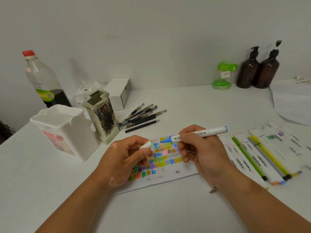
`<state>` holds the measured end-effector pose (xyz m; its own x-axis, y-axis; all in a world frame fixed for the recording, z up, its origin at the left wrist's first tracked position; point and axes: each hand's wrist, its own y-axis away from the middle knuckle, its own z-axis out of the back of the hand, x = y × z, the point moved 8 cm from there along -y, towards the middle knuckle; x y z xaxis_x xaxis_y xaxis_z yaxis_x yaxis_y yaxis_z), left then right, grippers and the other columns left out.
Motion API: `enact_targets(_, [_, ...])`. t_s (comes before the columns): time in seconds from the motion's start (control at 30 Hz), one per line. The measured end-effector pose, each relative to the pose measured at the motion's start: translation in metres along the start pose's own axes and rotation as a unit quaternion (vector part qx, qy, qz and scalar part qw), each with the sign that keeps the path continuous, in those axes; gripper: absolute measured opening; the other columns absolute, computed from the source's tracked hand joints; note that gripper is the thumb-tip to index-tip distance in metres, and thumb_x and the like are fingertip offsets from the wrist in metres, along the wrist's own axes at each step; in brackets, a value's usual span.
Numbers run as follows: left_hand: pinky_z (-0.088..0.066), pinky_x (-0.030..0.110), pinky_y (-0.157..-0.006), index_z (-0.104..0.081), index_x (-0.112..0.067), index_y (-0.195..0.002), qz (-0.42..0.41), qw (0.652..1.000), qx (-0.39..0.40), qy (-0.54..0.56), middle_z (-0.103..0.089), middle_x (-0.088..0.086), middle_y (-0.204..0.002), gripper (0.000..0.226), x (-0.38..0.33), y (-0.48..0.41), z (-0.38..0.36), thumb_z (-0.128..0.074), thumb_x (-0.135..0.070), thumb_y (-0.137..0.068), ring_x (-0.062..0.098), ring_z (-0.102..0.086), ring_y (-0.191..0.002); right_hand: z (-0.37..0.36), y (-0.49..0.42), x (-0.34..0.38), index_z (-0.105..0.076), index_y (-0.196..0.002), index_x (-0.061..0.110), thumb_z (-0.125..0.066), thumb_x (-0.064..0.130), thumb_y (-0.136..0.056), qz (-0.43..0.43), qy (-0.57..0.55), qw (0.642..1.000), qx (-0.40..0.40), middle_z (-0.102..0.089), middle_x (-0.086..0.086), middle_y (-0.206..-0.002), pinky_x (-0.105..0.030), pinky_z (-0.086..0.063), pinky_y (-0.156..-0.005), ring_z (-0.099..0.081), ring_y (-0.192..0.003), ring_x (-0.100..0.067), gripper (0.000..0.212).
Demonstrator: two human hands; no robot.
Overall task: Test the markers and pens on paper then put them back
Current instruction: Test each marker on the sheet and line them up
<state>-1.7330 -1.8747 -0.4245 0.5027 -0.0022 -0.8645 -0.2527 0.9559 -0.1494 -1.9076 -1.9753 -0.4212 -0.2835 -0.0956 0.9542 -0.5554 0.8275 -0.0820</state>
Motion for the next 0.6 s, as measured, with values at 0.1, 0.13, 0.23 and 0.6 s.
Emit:
enact_targets(0.1, [-0.056, 0.017, -0.062, -0.069, -0.041, -0.101, -0.005, 1.000, -0.009, -0.017, -0.074, -0.018, -0.083, 0.037, -0.002, 0.001, 0.003, -0.058, -0.061, -0.071, 0.008, -0.071, -0.073, -0.002, 0.000, -0.001, -0.072, -0.073, 0.019, -0.069, 0.017, -0.077, 0.000, 0.002, 1.000, 0.018, -0.066, -0.013, -0.066, -0.025, -0.046, -0.043, -0.056, -0.049, -0.017, 0.005])
enact_targets(0.13, [-0.056, 0.017, -0.061, -0.069, -0.043, -0.100, -0.007, 1.000, -0.009, -0.020, -0.074, -0.018, -0.084, 0.037, -0.003, 0.001, 0.002, -0.058, -0.062, -0.071, 0.008, -0.071, -0.072, -0.004, 0.001, -0.002, -0.073, -0.074, 0.018, -0.070, 0.017, -0.077, 0.000, 0.005, 1.000, 0.025, -0.066, -0.013, -0.066, -0.025, -0.046, -0.044, -0.056, -0.050, -0.017, 0.005])
enact_targets(0.23, [-0.056, 0.018, -0.061, -0.068, -0.049, -0.099, -0.015, 0.999, -0.008, -0.028, -0.074, -0.020, -0.087, 0.029, -0.007, 0.002, -0.001, -0.061, -0.059, -0.073, 0.010, -0.071, -0.074, -0.011, 0.004, -0.005, -0.074, -0.077, 0.020, -0.071, 0.018, -0.077, 0.003, 0.042, 0.998, 0.051, -0.070, -0.012, -0.069, -0.025, -0.047, -0.046, -0.059, -0.052, -0.017, 0.004])
enact_targets(0.6, [-0.053, 0.014, -0.059, -0.070, -0.041, -0.109, -0.054, 0.998, -0.006, -0.041, -0.072, -0.024, -0.087, 0.032, -0.015, 0.006, -0.005, -0.057, -0.050, -0.082, 0.005, -0.071, -0.077, -0.022, 0.007, -0.005, -0.076, -0.079, 0.023, -0.073, 0.022, -0.082, 0.014, 0.090, 0.993, 0.075, -0.073, -0.010, -0.073, -0.026, -0.053, -0.054, -0.066, -0.060, -0.016, 0.004])
